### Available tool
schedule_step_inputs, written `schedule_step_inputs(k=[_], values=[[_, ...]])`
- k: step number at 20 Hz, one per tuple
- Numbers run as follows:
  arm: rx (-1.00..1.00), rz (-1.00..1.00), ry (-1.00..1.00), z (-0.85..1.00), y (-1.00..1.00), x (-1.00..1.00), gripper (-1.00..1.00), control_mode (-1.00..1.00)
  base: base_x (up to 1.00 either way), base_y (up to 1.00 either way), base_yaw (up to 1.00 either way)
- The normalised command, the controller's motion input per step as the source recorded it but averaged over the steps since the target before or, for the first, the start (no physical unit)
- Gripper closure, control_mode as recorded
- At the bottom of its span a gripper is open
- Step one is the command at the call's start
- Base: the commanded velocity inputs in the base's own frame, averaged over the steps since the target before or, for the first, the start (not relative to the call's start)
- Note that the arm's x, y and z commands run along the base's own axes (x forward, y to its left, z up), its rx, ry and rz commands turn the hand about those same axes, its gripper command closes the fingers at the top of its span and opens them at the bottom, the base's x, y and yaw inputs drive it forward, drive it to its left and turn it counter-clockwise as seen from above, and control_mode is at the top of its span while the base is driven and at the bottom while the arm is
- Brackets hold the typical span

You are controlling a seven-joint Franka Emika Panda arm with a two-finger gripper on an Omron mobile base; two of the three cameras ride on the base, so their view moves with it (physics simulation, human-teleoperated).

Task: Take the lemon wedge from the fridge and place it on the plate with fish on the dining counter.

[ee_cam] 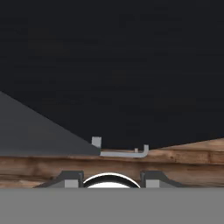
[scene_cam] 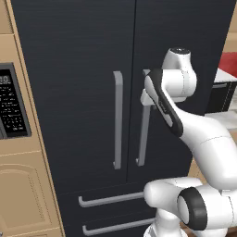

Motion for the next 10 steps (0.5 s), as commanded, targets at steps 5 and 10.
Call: schedule_step_inputs(k=[5, 10], values=[[0.00, 0.00, 0.00, 0.00, 0.07, -0.02, -1.00, -1.00, 0.00, 0.00, 0.00], [-0.04, 0.03, 0.00, -0.13, 0.65, 0.00, -1.00, -1.00, 0.00, 0.00, 0.00]])
